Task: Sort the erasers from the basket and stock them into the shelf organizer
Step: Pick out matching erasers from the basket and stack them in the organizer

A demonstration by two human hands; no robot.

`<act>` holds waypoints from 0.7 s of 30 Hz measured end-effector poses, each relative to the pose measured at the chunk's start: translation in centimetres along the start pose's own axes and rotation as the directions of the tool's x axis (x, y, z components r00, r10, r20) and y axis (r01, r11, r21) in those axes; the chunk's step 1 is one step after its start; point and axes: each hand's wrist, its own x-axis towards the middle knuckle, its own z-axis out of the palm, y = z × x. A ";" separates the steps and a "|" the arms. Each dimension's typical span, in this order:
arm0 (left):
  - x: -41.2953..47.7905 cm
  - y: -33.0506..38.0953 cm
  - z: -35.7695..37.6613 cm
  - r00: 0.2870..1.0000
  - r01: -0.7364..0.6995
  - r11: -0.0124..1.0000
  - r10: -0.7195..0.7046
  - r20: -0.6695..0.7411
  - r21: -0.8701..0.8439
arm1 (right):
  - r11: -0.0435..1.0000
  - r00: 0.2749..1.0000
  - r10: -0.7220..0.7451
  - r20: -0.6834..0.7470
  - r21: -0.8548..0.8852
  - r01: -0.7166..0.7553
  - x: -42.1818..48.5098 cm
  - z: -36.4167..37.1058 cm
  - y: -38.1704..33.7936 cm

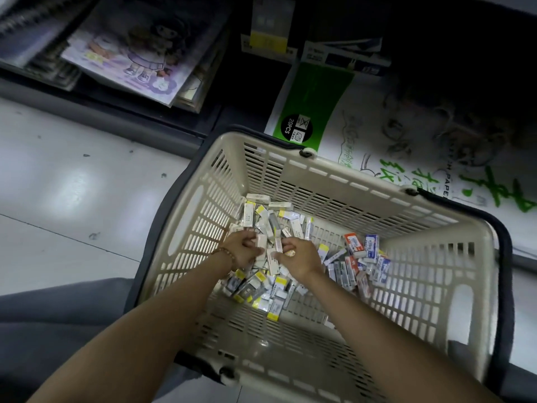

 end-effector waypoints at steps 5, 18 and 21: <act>-1.4 -0.1 -1.9 0.989 0.078 0.991 -0.063 0.134 -0.112 | 0.997 0.995 0.075 -0.064 0.022 -0.074 -0.4 0.5 0.4; -2.0 -0.4 -2.0 0.999 0.047 0.929 -0.041 0.025 -0.366 | 0.957 0.991 -0.079 0.104 0.287 0.046 -3.1 0.3 0.0; -1.8 -1.1 -2.8 0.993 0.116 0.876 -0.107 0.046 -0.469 | 0.987 0.993 0.001 0.114 0.157 -0.019 -2.3 1.1 0.7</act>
